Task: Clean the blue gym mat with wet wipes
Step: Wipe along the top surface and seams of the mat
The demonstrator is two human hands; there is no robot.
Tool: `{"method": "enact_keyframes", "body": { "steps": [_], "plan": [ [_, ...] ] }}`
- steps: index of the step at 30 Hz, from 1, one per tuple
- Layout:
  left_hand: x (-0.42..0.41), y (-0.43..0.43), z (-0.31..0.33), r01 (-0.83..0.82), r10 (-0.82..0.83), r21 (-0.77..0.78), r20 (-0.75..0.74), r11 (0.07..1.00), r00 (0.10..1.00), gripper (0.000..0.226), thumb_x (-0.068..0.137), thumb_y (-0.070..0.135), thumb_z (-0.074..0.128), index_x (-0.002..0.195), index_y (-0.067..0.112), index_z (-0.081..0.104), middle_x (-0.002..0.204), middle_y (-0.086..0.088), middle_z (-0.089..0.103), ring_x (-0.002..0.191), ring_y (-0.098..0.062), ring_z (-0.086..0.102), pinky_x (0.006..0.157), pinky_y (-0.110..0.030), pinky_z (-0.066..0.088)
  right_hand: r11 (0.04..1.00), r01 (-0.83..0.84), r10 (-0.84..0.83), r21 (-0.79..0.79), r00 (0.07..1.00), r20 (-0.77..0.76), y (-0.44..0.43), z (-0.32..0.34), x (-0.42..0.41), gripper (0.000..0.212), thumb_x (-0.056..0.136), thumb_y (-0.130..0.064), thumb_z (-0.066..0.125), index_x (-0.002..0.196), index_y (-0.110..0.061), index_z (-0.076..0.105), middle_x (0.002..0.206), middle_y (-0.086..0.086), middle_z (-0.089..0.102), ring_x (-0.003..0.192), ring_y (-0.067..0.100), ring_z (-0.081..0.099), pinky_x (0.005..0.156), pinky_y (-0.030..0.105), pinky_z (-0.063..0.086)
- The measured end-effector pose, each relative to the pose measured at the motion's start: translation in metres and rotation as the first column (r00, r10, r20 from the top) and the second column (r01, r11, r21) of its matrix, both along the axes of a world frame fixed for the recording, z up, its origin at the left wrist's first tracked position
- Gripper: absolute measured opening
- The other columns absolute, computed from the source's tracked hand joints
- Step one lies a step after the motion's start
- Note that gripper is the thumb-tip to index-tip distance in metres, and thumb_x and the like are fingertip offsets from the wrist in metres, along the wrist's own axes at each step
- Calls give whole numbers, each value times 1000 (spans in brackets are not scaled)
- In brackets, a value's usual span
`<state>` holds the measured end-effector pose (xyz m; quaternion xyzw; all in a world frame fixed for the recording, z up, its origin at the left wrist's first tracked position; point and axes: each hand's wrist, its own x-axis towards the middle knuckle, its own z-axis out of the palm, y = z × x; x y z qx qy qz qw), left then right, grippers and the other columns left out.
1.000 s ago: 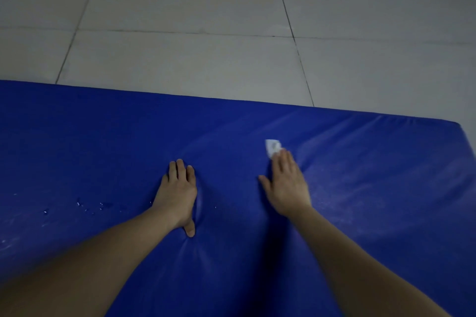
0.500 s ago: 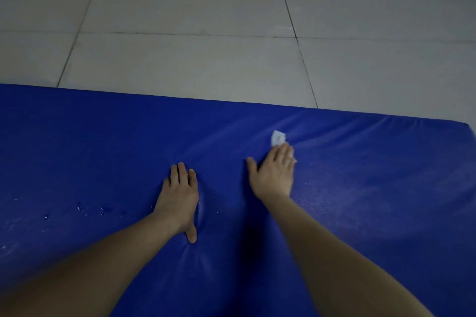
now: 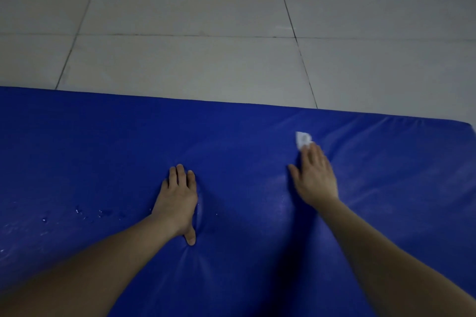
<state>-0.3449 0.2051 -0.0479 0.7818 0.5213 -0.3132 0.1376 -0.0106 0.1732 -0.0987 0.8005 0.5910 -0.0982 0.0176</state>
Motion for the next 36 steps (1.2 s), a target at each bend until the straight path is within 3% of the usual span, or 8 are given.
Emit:
{"method": "enact_keyframes", "body": {
  "steps": [4, 7, 16, 21, 24, 29, 32, 36],
  "plan": [
    [1, 1, -1, 4, -4, 1, -12, 1000, 1000, 168, 46, 64, 93, 156, -2, -14, 162, -29, -20, 152, -46, -13, 126, -50, 13, 944, 323, -325, -68, 946, -21, 2, 8, 36, 85, 99, -64, 23, 159, -3, 15, 166, 19, 11, 154, 33, 9, 124, 48, 16],
    [2, 1, -2, 15, -15, 11, -35, 1000, 999, 168, 46, 65, 93, 156, -4, -14, 161, -31, -18, 152, -47, -11, 126, -51, 14, 920, 380, -387, -99, 920, -60, 29, 9, 1, 96, 96, -71, 19, 158, 2, 10, 166, 22, 5, 154, 35, 3, 125, 47, 11],
    [3, 1, -2, 36, -35, 23, -64, 999, 997, 168, 46, 69, 90, 155, -4, -14, 161, -32, -16, 152, -48, -9, 126, -51, 14, 993, -106, 100, -48, 988, -119, 63, 0, -156, 90, 99, -66, 18, 159, 0, 5, 167, 20, 1, 155, 34, -3, 126, 49, 6],
    [-1, 3, 2, 52, -52, 0, -45, 999, 998, 167, 47, 72, 88, 157, -2, -14, 162, -30, -16, 152, -46, -9, 126, -51, 13, 936, -349, 338, -53, 930, -143, 63, 6, -140, 82, 102, -61, 23, 160, -6, 9, 168, 12, 4, 155, 27, 1, 126, 44, 9],
    [-9, 9, 8, 55, -55, -53, 11, 997, 998, 165, 46, 78, 83, 159, 4, -11, 163, -23, -12, 153, -42, -5, 126, -49, 16, 975, -212, 207, -69, 975, -84, 55, 15, -77, 81, 100, -65, 26, 155, -5, 22, 165, 14, 15, 152, 30, 13, 123, 45, 20],
    [-25, 57, 20, -27, 20, 27, 219, 999, 976, 128, 42, 93, 68, 147, 26, 37, 140, 1, 31, 130, -21, 34, 108, -39, 38, 973, 110, -98, -203, 993, 70, 6, 20, 40, 87, 97, -70, 19, 159, -10, 10, 167, 16, 5, 154, 32, 7, 122, 51, 19],
    [-22, 85, 18, -155, 145, 41, 176, 987, 974, 151, 46, 82, 80, 161, 23, 2, 165, -14, -4, 152, -37, 5, 118, -56, 26, 938, 213, -153, -272, 962, 227, 0, 27, 55, 85, 97, -72, 17, 159, -13, 14, 166, 18, 5, 153, 35, 7, 120, 54, 15],
    [-11, 94, -1, -234, 238, -56, 85, 971, 967, 167, 46, 71, 90, 157, 23, -24, 164, -17, -27, 152, -43, -17, 119, -67, 19, 916, 337, -268, -216, 917, 296, 21, 26, 22, 79, 99, -64, 29, 143, 1, 42, 140, 18, 43, 128, 36, 42, 107, 52, 39]
  ]
}}
